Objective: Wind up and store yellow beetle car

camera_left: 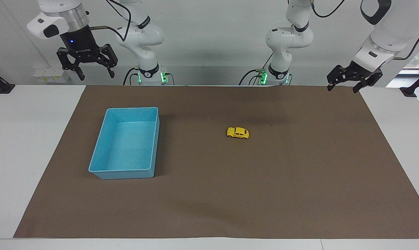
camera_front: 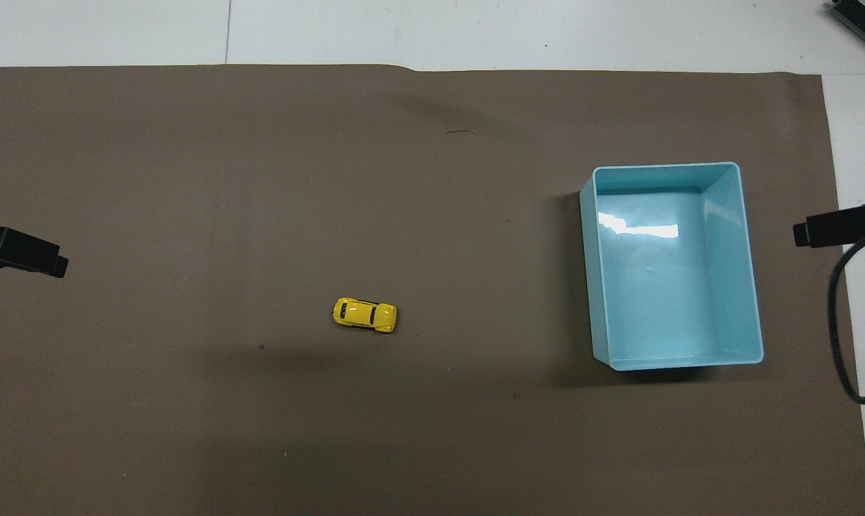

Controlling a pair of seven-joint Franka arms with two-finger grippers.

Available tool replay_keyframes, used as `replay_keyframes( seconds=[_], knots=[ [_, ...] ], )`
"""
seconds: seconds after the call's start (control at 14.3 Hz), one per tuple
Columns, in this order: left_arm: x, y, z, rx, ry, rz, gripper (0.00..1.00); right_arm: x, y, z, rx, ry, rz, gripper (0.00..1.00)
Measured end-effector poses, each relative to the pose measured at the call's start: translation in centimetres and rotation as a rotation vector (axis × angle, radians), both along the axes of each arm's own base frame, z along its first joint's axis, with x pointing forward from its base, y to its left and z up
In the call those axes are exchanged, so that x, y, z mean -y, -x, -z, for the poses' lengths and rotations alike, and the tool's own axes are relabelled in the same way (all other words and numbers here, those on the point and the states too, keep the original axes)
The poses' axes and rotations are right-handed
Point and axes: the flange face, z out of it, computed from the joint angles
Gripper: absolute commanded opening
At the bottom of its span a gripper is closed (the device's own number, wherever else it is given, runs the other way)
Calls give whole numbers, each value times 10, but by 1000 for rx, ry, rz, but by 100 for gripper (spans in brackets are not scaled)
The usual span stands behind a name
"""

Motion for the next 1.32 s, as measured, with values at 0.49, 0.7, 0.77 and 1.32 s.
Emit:
replay_keyframes(
  seconds=[0.49, 0.7, 0.77, 1.32],
  knots=[
    [92, -3, 3, 66, 19, 314, 100, 0, 0, 0, 0, 0, 0, 100],
    [128, -4, 13, 80, 23, 381, 100, 0, 0, 0, 0, 0, 0, 100],
    [138, -5, 16, 91, 26, 401, 100, 0, 0, 0, 0, 0, 0, 100],
    [223, 6, 68, 89, 57, 742, 100, 0, 0, 0, 0, 0, 0, 100]
  ],
)
